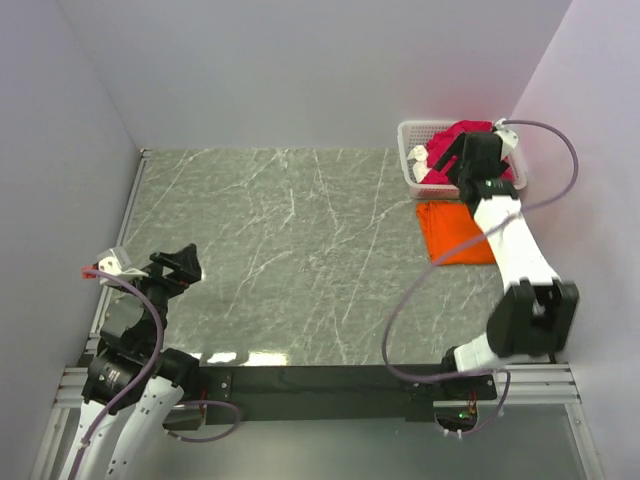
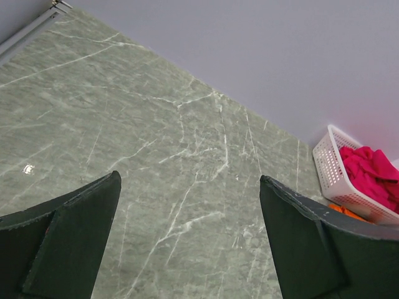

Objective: Fold and stack the t-shirts
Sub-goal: Grab the tshirt from the pile

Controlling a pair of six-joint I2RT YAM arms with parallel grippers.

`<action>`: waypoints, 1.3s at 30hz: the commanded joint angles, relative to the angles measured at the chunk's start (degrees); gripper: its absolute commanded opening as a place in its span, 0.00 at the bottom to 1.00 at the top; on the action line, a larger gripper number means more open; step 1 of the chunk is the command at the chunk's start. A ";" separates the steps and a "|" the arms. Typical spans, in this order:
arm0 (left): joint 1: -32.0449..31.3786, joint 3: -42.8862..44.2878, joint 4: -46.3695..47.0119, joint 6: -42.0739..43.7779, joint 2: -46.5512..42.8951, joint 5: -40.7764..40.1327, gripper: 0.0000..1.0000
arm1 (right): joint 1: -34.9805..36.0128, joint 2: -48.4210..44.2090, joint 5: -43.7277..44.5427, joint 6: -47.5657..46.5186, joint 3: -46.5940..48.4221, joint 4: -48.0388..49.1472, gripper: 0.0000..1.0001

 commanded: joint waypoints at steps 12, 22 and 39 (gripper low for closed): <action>0.48 -0.56 2.70 1.65 2.19 2.57 0.99 | -11.91 30.58 -4.87 13.89 27.56 2.06 0.87; 0.65 -0.73 3.15 1.92 2.98 3.45 0.99 | -12.35 38.93 -6.53 12.58 34.68 4.26 0.58; 1.00 -0.65 2.62 1.65 1.66 3.80 0.99 | 7.04 10.31 -15.13 -6.32 30.28 4.17 0.00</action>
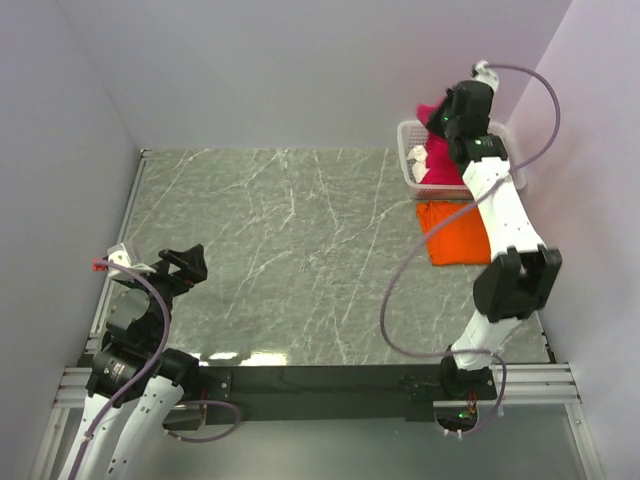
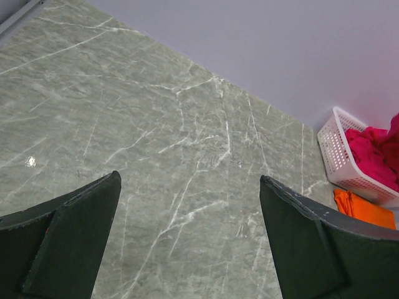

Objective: Fold and stack the t-shirts
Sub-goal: Grab the tshirt from the pile, then move the tshirt to the center of the board

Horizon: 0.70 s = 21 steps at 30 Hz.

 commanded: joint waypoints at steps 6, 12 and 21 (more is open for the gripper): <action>0.37 0.21 1.70 0.67 -0.98 0.77 0.99 | 15.79 -14.63 -15.14 -4.42 7.87 5.88 0.00; 0.37 0.21 1.44 0.58 -1.42 0.68 0.99 | 24.15 -16.21 -24.03 -1.27 8.95 13.68 0.00; 0.37 0.12 1.61 0.84 0.33 2.08 0.99 | 25.82 -21.04 -33.08 3.76 -5.35 18.02 0.00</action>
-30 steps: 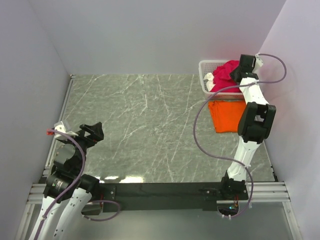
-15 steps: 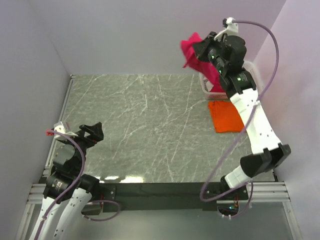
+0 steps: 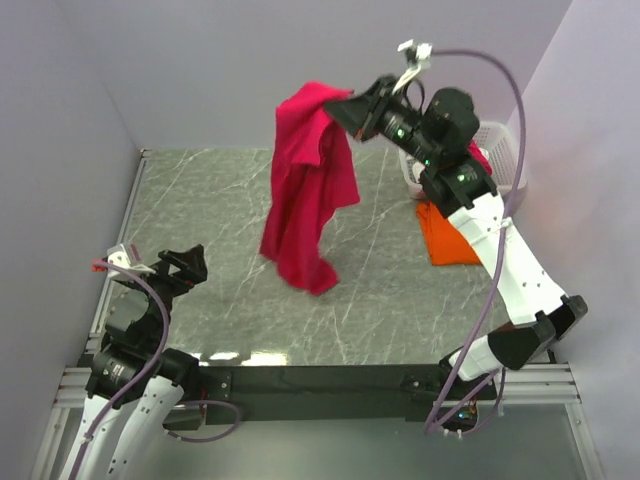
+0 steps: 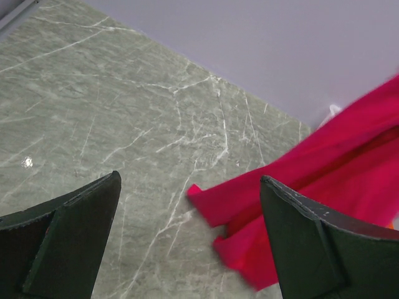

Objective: Fold and stack the t-shirts
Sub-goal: Move the tshirt to the center of the board

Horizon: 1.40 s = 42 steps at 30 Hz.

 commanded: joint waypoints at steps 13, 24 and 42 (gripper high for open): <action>0.37 -0.50 6.92 3.92 16.18 14.67 0.99 | -16.56 -25.86 25.01 -0.85 -43.58 -13.00 0.00; 0.28 2.41 16.67 -6.00 46.13 30.39 0.98 | -16.56 -23.66 22.64 -1.05 -47.01 -11.95 0.02; -19.40 16.46 31.98 -17.88 83.14 28.92 0.76 | -16.47 -27.62 15.34 1.68 -52.02 -8.95 0.02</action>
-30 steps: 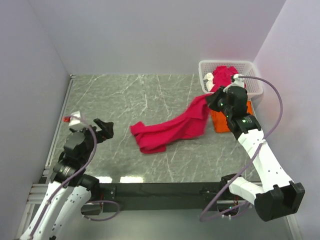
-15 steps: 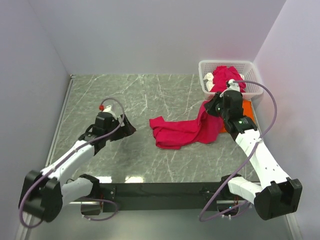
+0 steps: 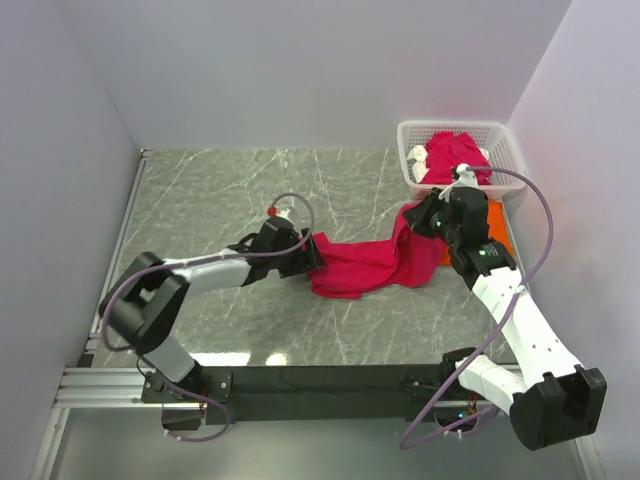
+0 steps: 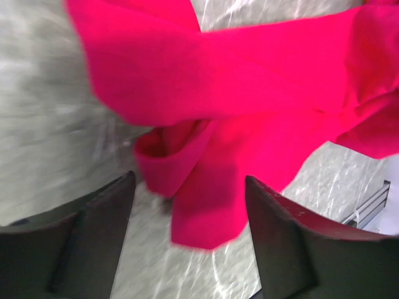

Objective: Fold and stack the t-shirts
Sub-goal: Move the tshirt to the center of the board

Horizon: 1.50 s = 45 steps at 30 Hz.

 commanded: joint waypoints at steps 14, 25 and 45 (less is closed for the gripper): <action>-5.22 11.40 -36.40 2.93 -17.86 -34.39 0.01 | 0.29 -5.08 2.55 0.14 5.02 -2.69 0.00; -2.59 15.54 -49.28 13.21 -14.74 -37.85 0.19 | 0.21 1.84 0.35 2.69 3.10 -0.42 0.02; 6.99 -1.04 -32.76 -0.84 -31.22 -29.77 0.88 | 1.88 0.45 4.66 -2.93 -1.91 -2.89 0.70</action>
